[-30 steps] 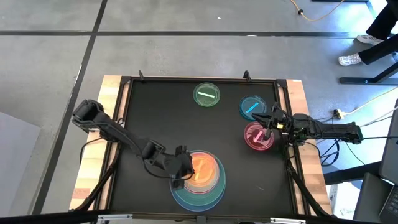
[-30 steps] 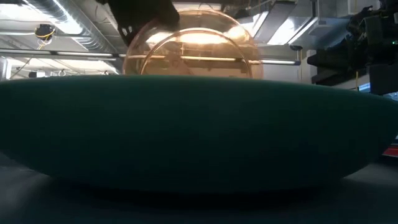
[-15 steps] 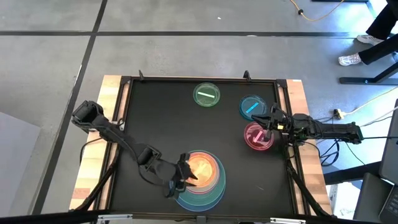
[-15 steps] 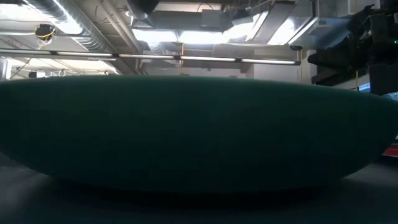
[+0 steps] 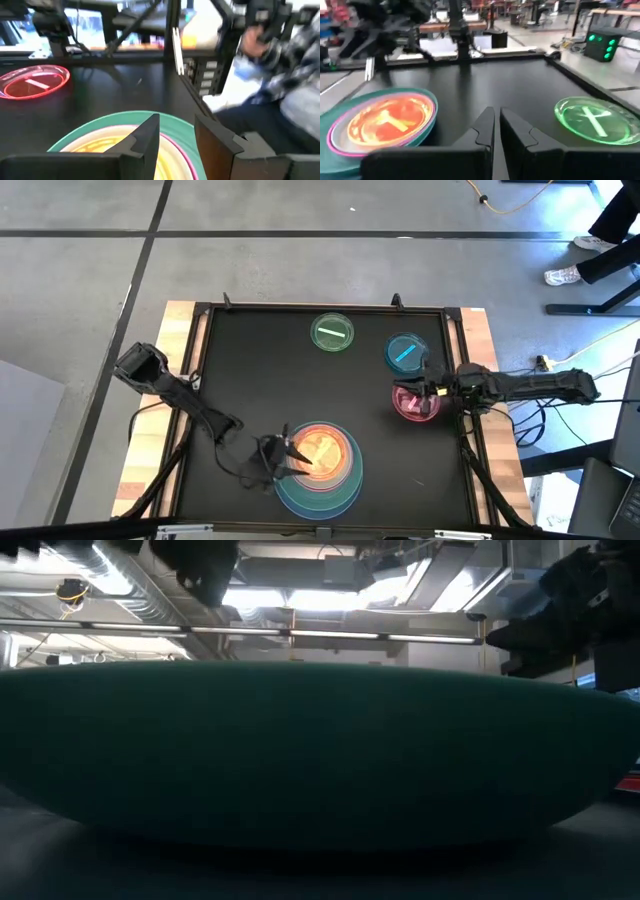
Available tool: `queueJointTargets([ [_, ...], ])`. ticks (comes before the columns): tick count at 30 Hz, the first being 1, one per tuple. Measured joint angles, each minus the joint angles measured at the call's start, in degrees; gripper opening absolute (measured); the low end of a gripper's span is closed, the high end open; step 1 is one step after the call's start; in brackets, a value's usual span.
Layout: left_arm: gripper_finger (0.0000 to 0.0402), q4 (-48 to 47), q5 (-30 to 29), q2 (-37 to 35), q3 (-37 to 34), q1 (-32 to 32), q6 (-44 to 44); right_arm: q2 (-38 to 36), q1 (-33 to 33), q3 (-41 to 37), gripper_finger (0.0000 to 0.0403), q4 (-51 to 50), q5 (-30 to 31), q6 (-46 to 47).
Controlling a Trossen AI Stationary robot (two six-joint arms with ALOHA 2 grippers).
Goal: Stack plastic plates
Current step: Stack the light pink plate on the orange plate
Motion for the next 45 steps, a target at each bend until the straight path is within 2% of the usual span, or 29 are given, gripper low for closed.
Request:
queueJointTargets([
  [3, 0.0117, 12.41, -1.57, 0.0, -5.87, 0.17, -0.21, 6.21, 0.52, 1.11, 0.0025, 1.2, -0.2, -0.42],
  [6, 0.0117, 20.03, -4.25, 0.0, -9.16, 0.14, -0.19, 12.94, 4.09, 4.38, 0.0025, 1.13, 2.47, -1.79],
  [11, 0.0117, 21.34, -6.04, 0.0, -10.21, 0.14, 1.13, 24.63, 14.91, 12.04, 0.0025, -5.88, 13.54, -1.29],
  [14, 0.0117, 21.35, -6.08, 0.0, -10.21, 0.14, 1.14, 31.12, 21.87, 15.88, 0.0025, -14.31, 19.33, 2.14],
  [17, 0.0117, 21.61, -6.11, 0.0, -10.21, 0.14, 1.12, 36.57, 27.23, 20.27, 0.0025, -23.91, 23.44, 8.15],
  [20, 0.0117, 21.59, -6.11, 0.0, -10.2, 0.14, 0.98, 40.55, 30.04, 23.82, 0.0025, -33.16, 24.77, 14.91],
  [25, 0.0117, 21.58, -6.13, 0.0, -9.41, 0.14, 0.88, 43.72, 30.34, 25.98, 0.0033, -41.55, 24.79, 28.68],
  [30, 0.0116, 21.24, -6.15, 0.0, -9.4, 0.14, 0.88, 44.96, 30.34, 25.22, 0.0088, -45.73, 22.64, 37.02],
  [34, 0.0116, 21.06, -6.15, 0.0, -9.4, 0.14, 0.88, 45.67, 30.34, 24.17, 0.0146, -45.54, 21.83, 37.99],
  [37, 0.0116, 20.94, -6.17, 0.0, -9.4, 0.14, 0.88, 45.73, 30.34, 23.38, 0.0174, -43.68, 21.58, 38.02],
  [41, 0.0115, 20.58, -6.16, 0.0, -9.4, 0.14, 0.88, 45.73, 30.34, 21.91, 0.0182, -42.31, 21.33, 38.38],
  [45, 0.0115, 20.24, -6.15, 0.0, -9.38, 0.14, 0.82, 45.73, 30.34, 19.59, 0.0169, -39.25, 20.89, 39.2],
])
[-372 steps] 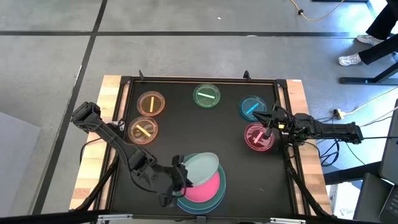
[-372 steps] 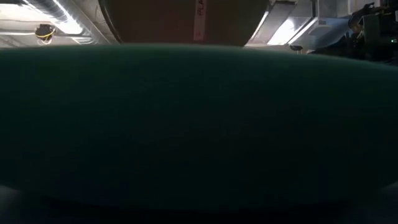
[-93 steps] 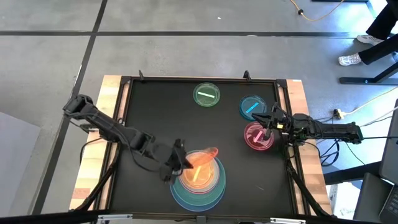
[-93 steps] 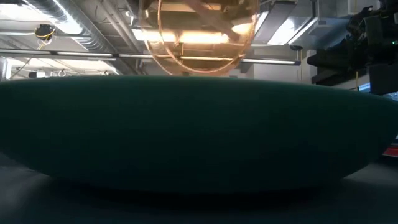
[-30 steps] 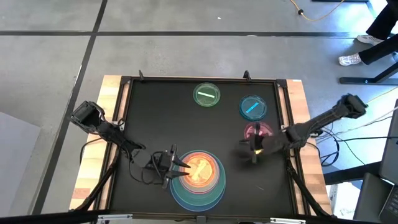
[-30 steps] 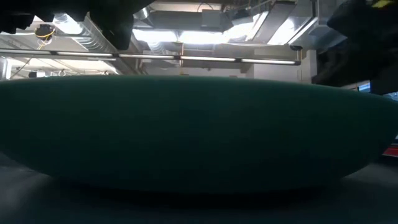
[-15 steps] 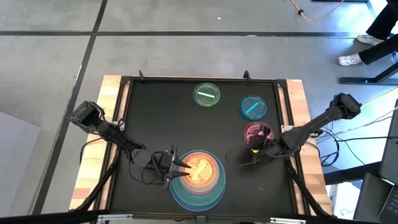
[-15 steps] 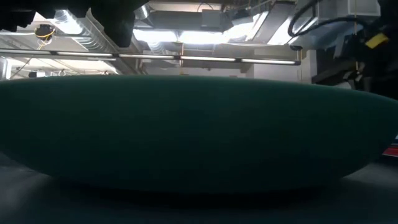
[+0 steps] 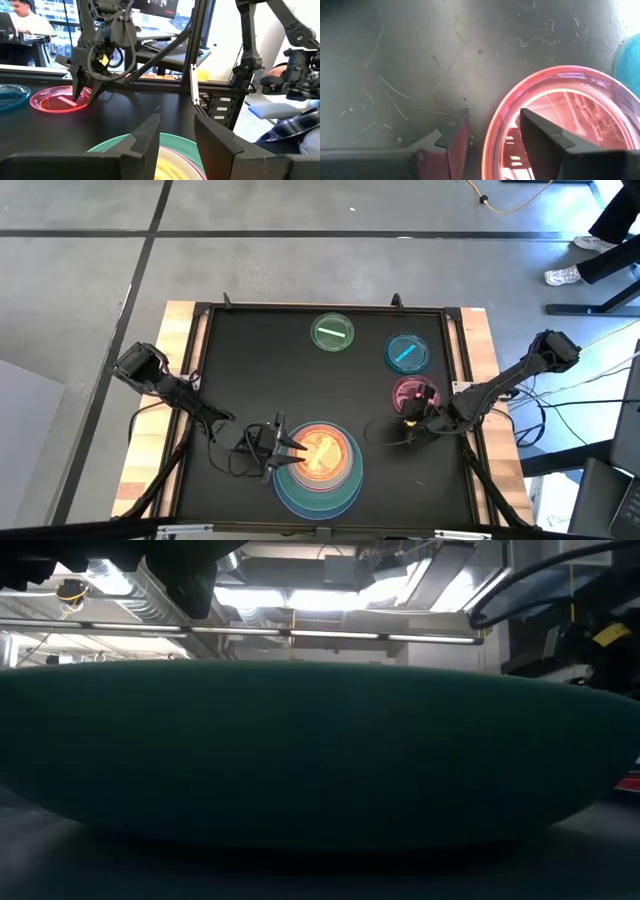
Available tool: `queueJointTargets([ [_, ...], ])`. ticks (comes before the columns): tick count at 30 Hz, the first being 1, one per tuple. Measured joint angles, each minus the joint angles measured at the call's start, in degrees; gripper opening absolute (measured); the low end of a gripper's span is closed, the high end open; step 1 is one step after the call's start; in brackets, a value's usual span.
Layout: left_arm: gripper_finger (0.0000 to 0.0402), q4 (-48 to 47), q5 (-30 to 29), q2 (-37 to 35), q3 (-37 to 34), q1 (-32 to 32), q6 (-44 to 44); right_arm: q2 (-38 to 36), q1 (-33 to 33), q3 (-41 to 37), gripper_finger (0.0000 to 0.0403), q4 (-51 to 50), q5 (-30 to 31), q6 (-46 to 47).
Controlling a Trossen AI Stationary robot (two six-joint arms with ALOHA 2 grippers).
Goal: Stack plastic plates
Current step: Stack the light pink plate on the orange plate
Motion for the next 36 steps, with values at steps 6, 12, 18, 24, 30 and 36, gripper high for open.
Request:
queueJointTargets([
  [6, 0.0115, -0.05, 0.0, 0.0, 0.0, 0.0, -0.04, 0.0, 0.0, -2.02, 0.0139, 2.84, -0.28, 0.02],
  [12, 0.0115, -0.08, 0.0, 0.0, 0.02, 0.0, -0.09, 0.0, 0.0, -4.45, 0.0114, 4.65, -0.81, 0.33],
  [18, 0.0115, -0.33, 0.0, 0.0, 0.04, 0.0, -0.13, 0.0, 0.0, -4.5, 0.0079, 4.67, 1.45, -0.56],
  [24, 0.0115, -0.44, 0.0, 0.0, 0.04, 0.0, -0.13, 0.0, 0.0, -4.5, 0.0011, 3.7, 3.32, -2.23],
  [30, 0.0115, -0.44, 0.0, 0.0, 0.04, 0.0, -0.13, 0.0, 0.0, -4.5, 0.0016, 3.65, 3.41, -3.19],
  [36, 0.0115, -0.44, 0.0, 0.0, 0.04, 0.0, -0.13, 0.0, 0.0, -4.5, 0.0019, 6.38, 1.55, -3.7],
])
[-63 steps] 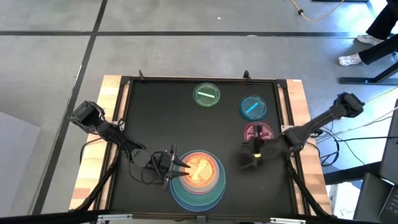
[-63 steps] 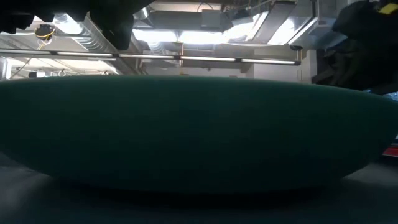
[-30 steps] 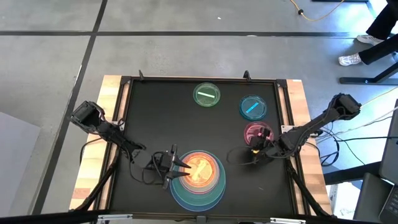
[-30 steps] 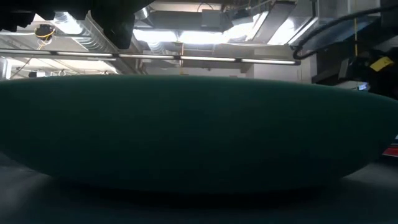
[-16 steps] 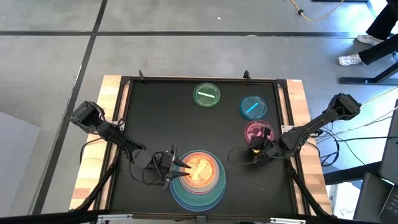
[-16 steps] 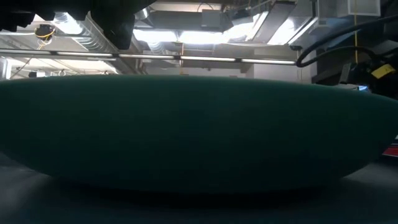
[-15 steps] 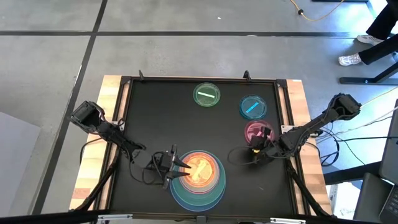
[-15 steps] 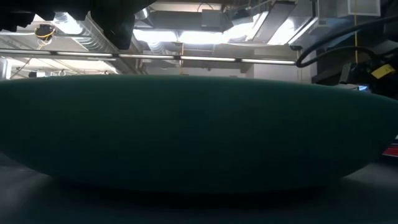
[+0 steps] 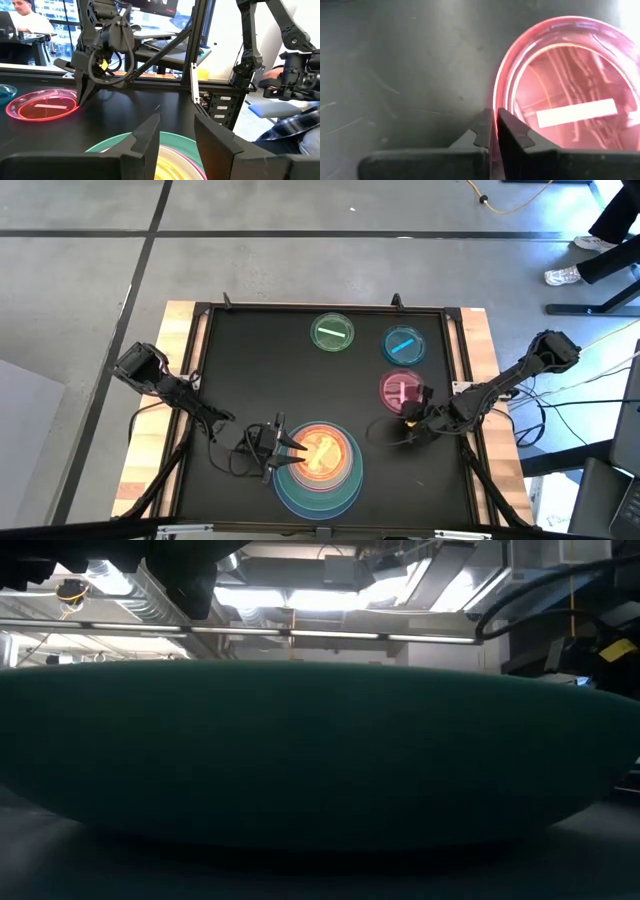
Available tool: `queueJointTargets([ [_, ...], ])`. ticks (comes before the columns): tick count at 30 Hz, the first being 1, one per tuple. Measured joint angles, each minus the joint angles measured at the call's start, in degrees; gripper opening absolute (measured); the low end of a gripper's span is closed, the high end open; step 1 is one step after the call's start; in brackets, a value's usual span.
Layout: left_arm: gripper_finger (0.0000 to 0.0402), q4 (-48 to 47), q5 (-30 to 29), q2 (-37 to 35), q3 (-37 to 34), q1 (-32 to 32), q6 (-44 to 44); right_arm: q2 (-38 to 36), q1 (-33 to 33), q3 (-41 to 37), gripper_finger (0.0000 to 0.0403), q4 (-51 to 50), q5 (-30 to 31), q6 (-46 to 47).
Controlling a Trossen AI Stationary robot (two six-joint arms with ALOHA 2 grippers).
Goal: Stack plastic plates
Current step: Stack the light pink plate on the orange plate
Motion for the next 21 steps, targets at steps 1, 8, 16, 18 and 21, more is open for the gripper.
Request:
queueJointTargets([
  [1, 0.0115, 0.0, 0.0, 0.0, 0.0, 0.0, 0.0, 0.0, 0.0, 0.0, 0.002, 0.64, -0.76, -0.67],
  [8, 0.0115, 0.0, 0.0, 0.0, 0.0, 0.0, 0.0, 0.0, 0.0, 0.0, 0.008, 1.3, 0.51, -1.96],
  [16, 0.0115, 0.0, 0.0, 0.0, 0.0, -0.02, 0.0, 2.59, 0.0, -0.02, 0.0119, -0.39, -0.34, -3.03],
  [18, 0.0115, -0.02, 0.0, 0.0, 0.0, -0.07, 0.0, 4.24, 0.08, 0.13, 0.0119, -0.11, 1.15, -3.07],
  [21, 0.0115, -0.06, 0.02, 0.0, 0.0, -0.07, 0.0, 5.94, 0.09, 0.22, 0.0106, 0.2, 1.67, -3.11],
])
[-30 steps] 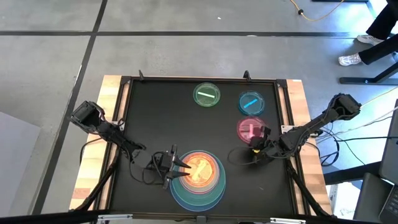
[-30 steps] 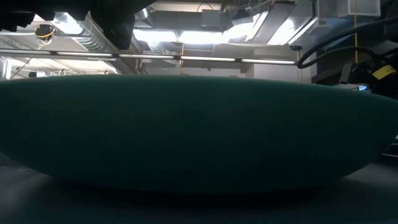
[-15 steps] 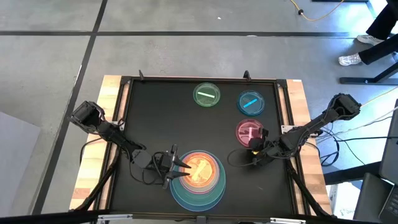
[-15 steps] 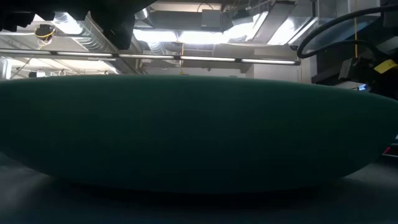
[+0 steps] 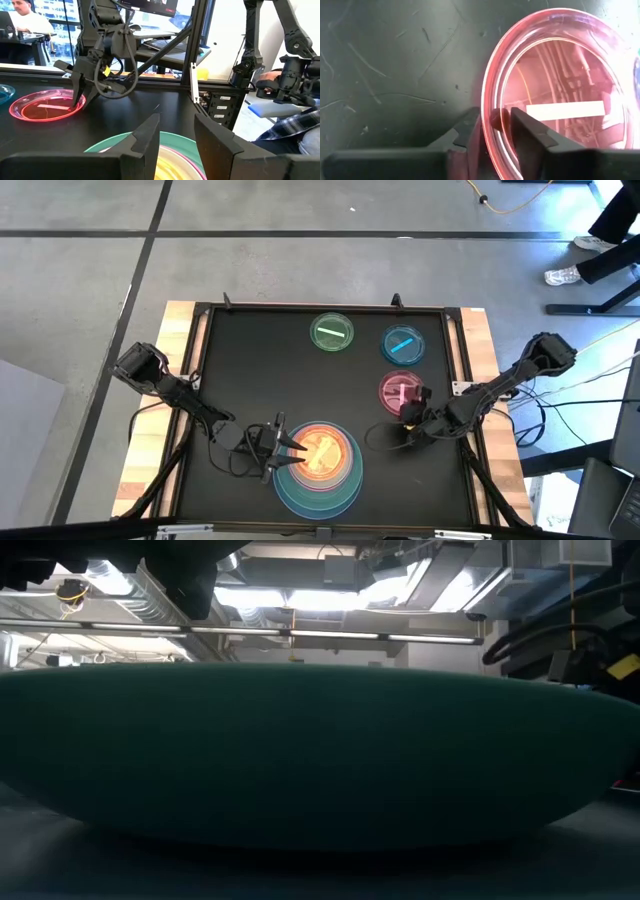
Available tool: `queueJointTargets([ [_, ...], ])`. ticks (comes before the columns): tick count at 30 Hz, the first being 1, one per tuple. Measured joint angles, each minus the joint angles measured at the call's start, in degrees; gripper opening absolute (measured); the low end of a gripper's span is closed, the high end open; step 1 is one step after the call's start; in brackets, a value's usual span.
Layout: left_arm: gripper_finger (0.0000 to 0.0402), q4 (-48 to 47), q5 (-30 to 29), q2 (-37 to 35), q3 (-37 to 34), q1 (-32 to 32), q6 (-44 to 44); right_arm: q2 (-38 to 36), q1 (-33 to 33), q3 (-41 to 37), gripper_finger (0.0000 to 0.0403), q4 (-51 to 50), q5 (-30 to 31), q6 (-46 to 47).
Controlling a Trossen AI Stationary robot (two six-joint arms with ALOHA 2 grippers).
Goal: Stack plastic plates
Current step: Stack the light pink plate on the orange plate
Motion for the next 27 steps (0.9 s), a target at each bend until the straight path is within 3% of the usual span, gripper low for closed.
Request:
queueJointTargets([
  [8, 0.0115, -0.18, 0.0, 0.0, 0.0, 0.02, 0.08, 0.07, 0.0, 0.51, 0.0007, -0.2, 0.68, -3.67],
  [17, 0.0115, -0.18, 0.0, 0.0, 0.0, 0.0, 0.05, 0.16, -0.09, 7.91, 0.0003, 0.99, -0.18, -12.3],
  [27, 0.0115, -0.25, 0.0, 0.0, 0.0, -0.09, 0.09, 0.16, -0.07, 9.03, 0.0004, 23.53, -8.02, -28.13],
])
